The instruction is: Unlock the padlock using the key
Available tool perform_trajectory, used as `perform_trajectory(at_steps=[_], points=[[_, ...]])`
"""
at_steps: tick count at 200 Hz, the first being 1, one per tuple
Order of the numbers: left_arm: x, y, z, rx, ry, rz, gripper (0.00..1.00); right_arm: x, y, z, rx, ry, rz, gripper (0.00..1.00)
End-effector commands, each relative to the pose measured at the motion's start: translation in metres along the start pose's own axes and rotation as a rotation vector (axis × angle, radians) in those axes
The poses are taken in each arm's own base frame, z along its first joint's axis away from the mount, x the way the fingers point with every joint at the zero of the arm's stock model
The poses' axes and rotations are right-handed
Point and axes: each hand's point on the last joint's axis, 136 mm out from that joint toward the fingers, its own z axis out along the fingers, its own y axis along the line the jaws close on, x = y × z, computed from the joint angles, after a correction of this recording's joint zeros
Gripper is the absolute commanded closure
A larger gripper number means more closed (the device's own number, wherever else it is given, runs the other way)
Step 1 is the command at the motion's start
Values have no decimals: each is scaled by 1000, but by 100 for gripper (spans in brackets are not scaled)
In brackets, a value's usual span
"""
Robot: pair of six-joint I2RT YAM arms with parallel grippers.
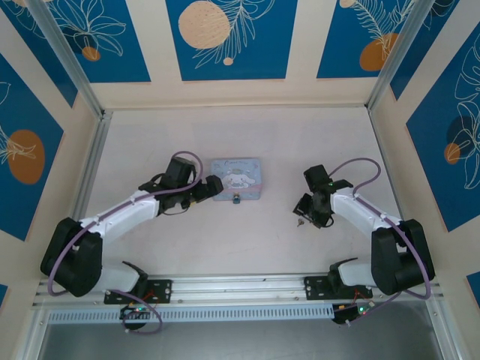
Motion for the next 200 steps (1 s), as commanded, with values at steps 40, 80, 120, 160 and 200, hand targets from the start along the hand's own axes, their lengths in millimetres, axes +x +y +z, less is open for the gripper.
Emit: perform_trajectory(at_steps=[40,80,120,160,200], points=[[-2,-17,6,58,29,29,1,9,6,8,-8,29,-41,53],[-1,-20,5,65,34,28,1,14,7,16,7,46,-52,54],[-2,-22,3,70,32,30,1,18,6,24,39,60,-61,62],[-3,-24,0,74,26,31,1,23,8,27,42,76,-80,83],[-3,-27,-1,78,25,35,1,30,30,14,-18,74,-125,100]])
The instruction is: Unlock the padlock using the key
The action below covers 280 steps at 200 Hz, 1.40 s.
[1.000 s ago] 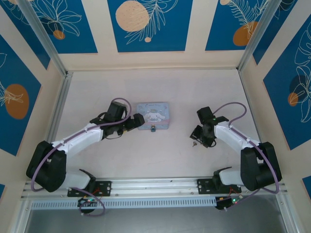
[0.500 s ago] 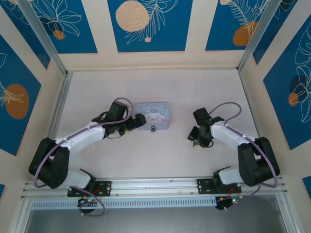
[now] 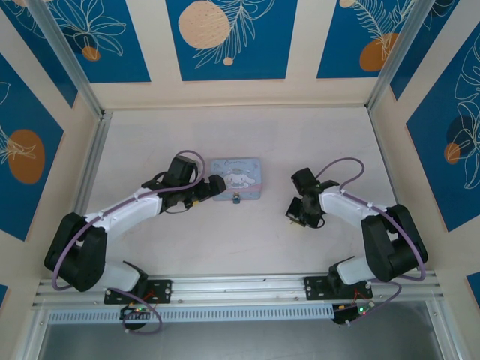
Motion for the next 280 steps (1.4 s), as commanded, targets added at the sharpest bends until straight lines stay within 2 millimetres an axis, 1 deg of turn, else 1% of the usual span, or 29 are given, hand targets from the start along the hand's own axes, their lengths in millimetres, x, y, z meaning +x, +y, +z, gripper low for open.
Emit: perform_trajectory(at_steps=[1,36,63,66,68,75,79,83,87,94,105,118,145,178,193,205,229,253,280], points=[[-5,-20,-7,46,-9,36,1,10,13,-9,-33,24,-27,100],[-5,-22,-8,47,-6,39,1,21,43,-24,-110,26,-61,100],[-4,-23,-8,44,-1,44,1,35,67,-28,-181,57,-69,100],[-4,-23,-8,44,0,44,1,37,70,-29,-191,63,-72,97],[-4,-23,-8,42,1,44,1,38,73,-29,-201,65,-77,93],[-4,-23,-8,39,1,46,0,41,81,-31,-232,69,-88,71],[-4,-23,-8,39,-1,47,1,42,85,-32,-249,69,-90,60],[-4,-22,-8,37,0,44,1,42,89,-33,-264,65,-99,54],[-4,-22,-8,36,0,44,1,43,93,-35,-279,60,-107,51],[-4,-22,-7,34,2,44,1,41,97,-37,-295,45,-117,48],[-4,-22,-7,33,3,42,1,38,99,-39,-297,24,-123,46],[-4,-22,-7,32,3,43,1,34,97,-41,-284,1,-144,45],[-4,-24,-8,33,2,45,1,26,90,-37,-221,-28,-197,37],[-4,-24,-7,32,6,46,1,18,88,-25,-138,-39,-314,36],[-4,-25,-6,31,8,49,0,18,91,-18,-121,-22,-357,37],[-4,-24,-6,27,9,50,1,17,93,-14,-107,-12,-375,41],[-4,-24,-6,26,8,50,1,18,101,-9,-109,-1,-409,46],[-3,-24,-5,23,9,52,1,22,110,-5,-122,10,-442,48],[-2,-23,-4,21,12,52,1,25,114,1,-121,23,-462,49]])
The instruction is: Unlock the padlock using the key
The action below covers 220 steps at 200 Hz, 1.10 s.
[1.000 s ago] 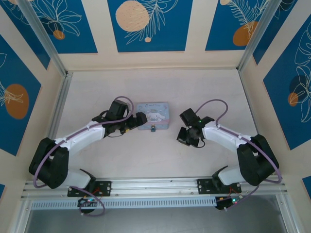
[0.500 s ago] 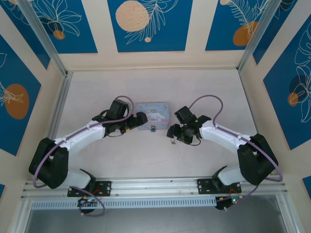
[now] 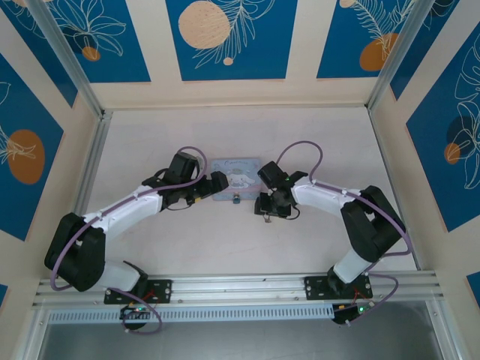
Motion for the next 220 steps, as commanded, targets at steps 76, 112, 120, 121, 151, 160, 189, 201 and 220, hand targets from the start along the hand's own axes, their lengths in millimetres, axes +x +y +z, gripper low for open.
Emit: perform_trajectory(at_steps=[76,112,120,121,151,160,189,201,220], points=[[7,-6,2,-4,26,37,1,-5,18,16,-23,30,-85,50],[8,-4,2,-7,26,36,0,1,12,25,4,65,-83,51],[9,-4,2,-7,27,36,1,3,10,26,9,68,-80,51],[9,-4,2,-7,28,35,0,3,9,26,9,69,-80,51],[9,-4,3,-6,28,37,1,14,2,24,13,84,-77,50],[9,-5,3,-5,29,37,1,19,1,22,9,87,-81,50],[9,-4,4,-7,30,35,1,33,0,18,-3,104,-92,50],[9,-4,4,-7,30,35,1,39,1,16,-8,110,-100,51],[10,-4,5,-6,30,33,1,47,2,14,-2,117,-113,51]])
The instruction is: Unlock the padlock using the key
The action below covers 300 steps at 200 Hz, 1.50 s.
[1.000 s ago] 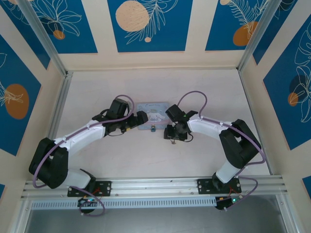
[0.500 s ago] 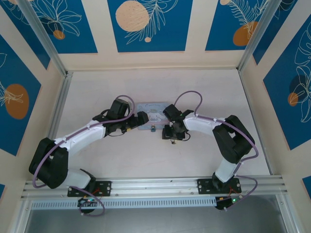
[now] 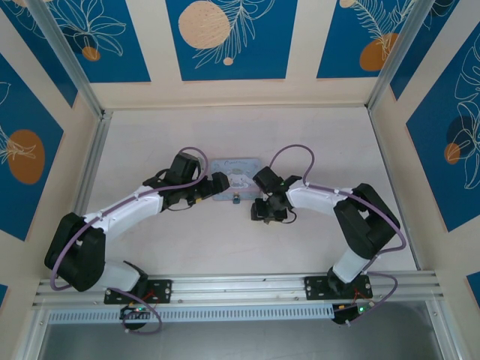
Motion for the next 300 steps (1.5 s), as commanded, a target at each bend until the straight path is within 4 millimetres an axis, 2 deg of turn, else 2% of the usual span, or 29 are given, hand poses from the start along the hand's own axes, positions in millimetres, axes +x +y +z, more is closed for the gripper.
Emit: perform_trajectory(at_steps=[1,44,79,116,166,227,257,300], points=[[6,-2,4,-9,22,25,1,30,-3,0,9,82,-20,51],[6,-1,4,-10,21,23,0,38,-8,1,94,71,-36,51],[7,-2,5,-9,23,26,0,29,-19,6,190,43,-21,51],[8,-1,5,-10,25,27,1,18,-19,11,228,19,2,51],[9,0,6,-11,27,29,1,14,-23,17,263,13,16,58],[11,1,8,-11,31,28,1,5,-29,20,316,-22,46,61],[11,0,7,-6,31,30,1,4,-29,20,326,-25,52,67],[13,-3,6,11,41,42,1,4,-29,16,339,-21,55,86]])
